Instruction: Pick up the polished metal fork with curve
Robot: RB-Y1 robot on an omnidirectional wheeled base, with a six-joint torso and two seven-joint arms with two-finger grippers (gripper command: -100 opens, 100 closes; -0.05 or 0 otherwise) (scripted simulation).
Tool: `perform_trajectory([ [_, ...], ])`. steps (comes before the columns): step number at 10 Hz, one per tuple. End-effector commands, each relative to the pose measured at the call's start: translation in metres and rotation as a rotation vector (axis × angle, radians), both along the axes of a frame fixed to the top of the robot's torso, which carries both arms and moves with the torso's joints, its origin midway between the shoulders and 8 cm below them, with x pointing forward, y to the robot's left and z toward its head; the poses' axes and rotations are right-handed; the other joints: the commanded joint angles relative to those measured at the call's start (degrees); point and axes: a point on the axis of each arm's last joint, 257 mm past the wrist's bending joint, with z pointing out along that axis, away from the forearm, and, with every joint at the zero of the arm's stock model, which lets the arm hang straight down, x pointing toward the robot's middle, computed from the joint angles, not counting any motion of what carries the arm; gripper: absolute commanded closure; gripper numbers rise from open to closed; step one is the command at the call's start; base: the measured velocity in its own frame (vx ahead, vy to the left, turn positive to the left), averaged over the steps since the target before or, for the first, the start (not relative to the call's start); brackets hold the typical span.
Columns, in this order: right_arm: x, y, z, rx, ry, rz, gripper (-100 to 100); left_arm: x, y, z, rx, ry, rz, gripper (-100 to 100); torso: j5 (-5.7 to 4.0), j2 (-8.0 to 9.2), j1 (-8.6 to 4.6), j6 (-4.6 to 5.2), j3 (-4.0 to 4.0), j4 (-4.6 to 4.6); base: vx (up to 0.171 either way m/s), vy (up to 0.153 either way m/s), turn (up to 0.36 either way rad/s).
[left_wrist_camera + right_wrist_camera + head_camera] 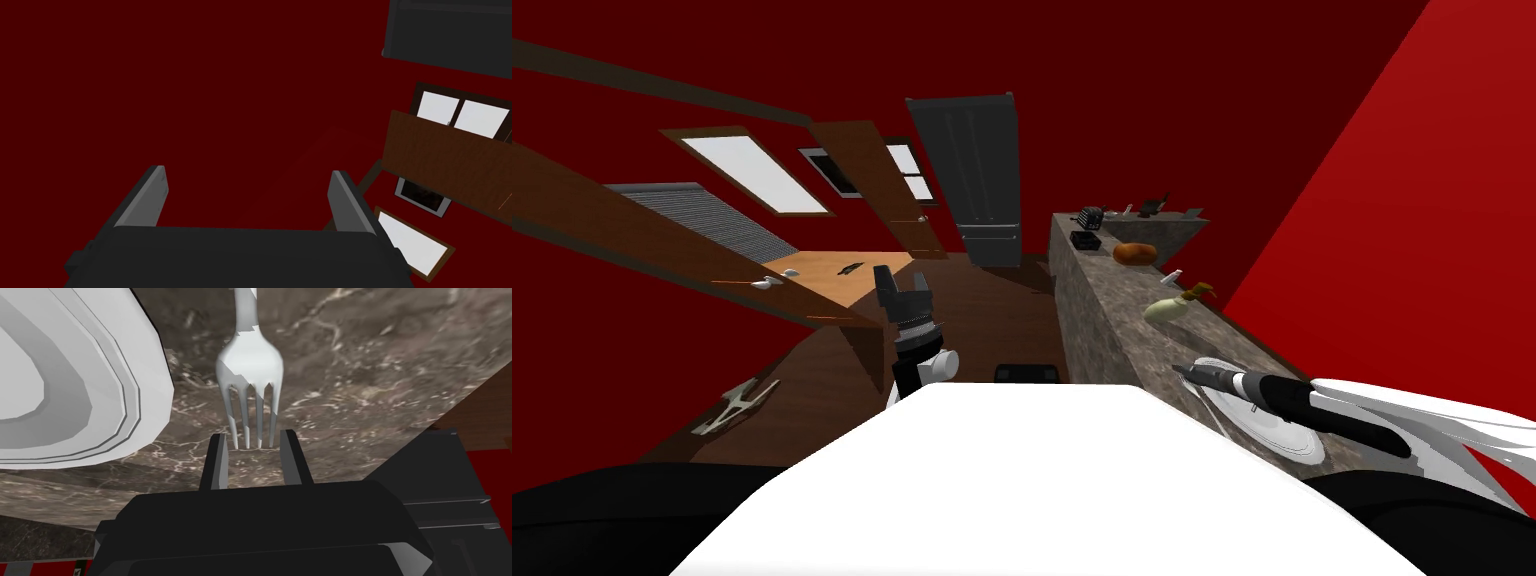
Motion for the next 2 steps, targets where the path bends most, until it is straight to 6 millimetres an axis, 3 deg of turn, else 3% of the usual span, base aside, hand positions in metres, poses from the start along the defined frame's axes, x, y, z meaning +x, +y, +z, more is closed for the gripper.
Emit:
perform_trajectory([
  [1,0.0,0.0,0.0,0.0,0.0,0.0,100,0.0,0.0,0.0,0.0,0.0,0.0,0,0.0,0.0,0.0,0.0,0.0,0.0,-0.019,0.006,-0.014],
  [2,0.0006,-0.0001,0.0003,0.001,0.0,-0.001,0,0.0,0.0,0.0,0.0,0.0,0.0,0,-0.02,-0.07,-0.02,0.0,-0.04,-0.02,0.0,0.0,0.0],
])
